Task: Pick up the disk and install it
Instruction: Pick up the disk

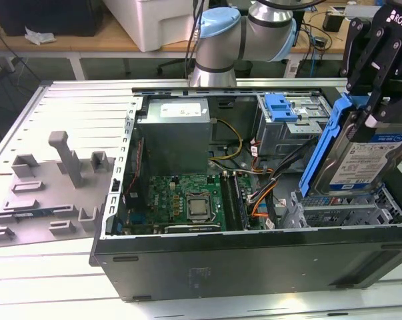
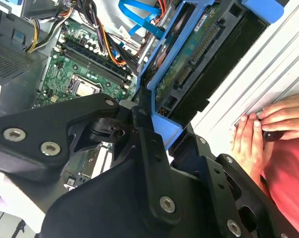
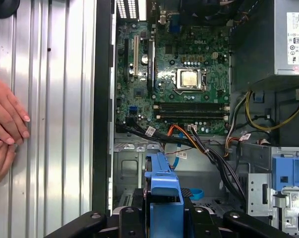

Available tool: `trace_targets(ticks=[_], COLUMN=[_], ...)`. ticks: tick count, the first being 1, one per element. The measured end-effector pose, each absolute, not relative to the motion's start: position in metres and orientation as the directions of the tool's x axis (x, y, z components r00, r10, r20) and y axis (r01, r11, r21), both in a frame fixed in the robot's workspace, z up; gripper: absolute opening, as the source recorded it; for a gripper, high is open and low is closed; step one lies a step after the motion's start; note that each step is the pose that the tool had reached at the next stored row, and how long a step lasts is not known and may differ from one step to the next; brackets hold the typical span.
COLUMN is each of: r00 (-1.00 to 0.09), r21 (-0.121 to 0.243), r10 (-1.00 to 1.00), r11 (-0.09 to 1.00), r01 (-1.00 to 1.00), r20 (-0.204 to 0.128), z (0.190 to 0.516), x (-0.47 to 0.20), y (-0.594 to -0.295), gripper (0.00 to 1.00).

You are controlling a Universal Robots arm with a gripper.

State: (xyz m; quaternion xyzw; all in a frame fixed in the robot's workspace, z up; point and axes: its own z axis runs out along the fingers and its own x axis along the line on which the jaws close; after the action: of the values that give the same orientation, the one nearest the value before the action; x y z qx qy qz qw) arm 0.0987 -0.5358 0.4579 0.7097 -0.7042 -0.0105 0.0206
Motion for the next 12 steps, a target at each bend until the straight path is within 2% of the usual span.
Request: trace_targets(ticks=[12], r00=[0.022], r21=[0.044], r10=[-1.0], r11=[-0.021], r01=[-0.999], r20=[0.015], z=[0.4546], x=[0.0988], y=[-0.5358], gripper=[0.37])
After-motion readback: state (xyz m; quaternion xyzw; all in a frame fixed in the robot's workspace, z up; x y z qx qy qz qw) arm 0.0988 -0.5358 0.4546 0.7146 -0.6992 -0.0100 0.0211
